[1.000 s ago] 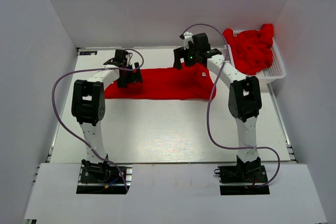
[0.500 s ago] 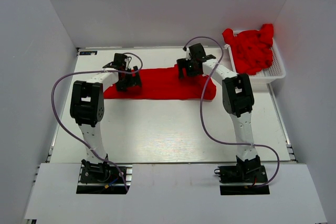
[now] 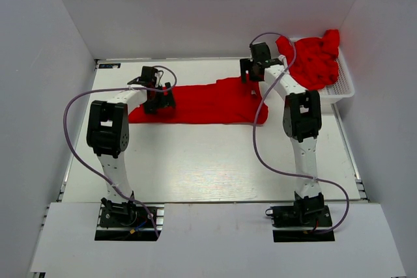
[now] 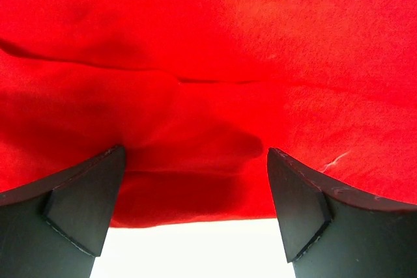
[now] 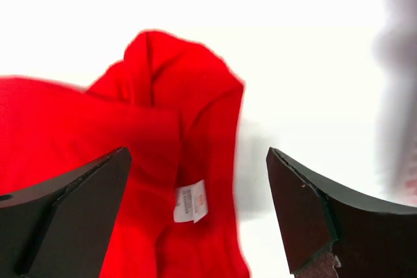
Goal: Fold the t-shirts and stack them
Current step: Fold the other side of the tshirt into a rectangle, then rotate the tshirt 90 degrees, then grab the bottom of the folded rectangular tshirt with both arms
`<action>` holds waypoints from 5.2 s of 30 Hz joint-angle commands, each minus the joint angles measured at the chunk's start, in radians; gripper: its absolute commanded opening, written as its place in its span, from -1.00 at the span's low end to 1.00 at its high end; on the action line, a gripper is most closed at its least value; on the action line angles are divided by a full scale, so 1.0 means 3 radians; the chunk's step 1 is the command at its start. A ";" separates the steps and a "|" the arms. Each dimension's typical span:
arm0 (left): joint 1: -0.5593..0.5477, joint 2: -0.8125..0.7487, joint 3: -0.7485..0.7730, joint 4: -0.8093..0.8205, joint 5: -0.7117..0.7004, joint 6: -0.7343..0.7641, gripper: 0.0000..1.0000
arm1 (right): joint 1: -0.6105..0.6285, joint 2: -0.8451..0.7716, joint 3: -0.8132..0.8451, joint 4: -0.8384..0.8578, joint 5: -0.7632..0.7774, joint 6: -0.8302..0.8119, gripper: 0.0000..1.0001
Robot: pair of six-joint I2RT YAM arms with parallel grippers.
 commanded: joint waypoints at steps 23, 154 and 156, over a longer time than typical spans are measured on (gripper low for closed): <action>0.0052 0.0292 0.0727 -0.0406 -0.0607 0.0124 1.00 | 0.0234 -0.0819 -0.1098 -0.0226 -0.0844 0.0436 0.81; -0.2438 -0.2398 -0.3032 -0.0585 0.0058 -0.1477 -0.89 | 0.3281 -0.2664 -0.4007 0.0255 0.0086 0.1623 -1.00; -0.2439 -0.2398 -0.2997 -0.0615 0.0058 -0.1477 -1.00 | 0.3291 -0.2664 -0.3992 0.0255 0.0061 0.1608 -1.00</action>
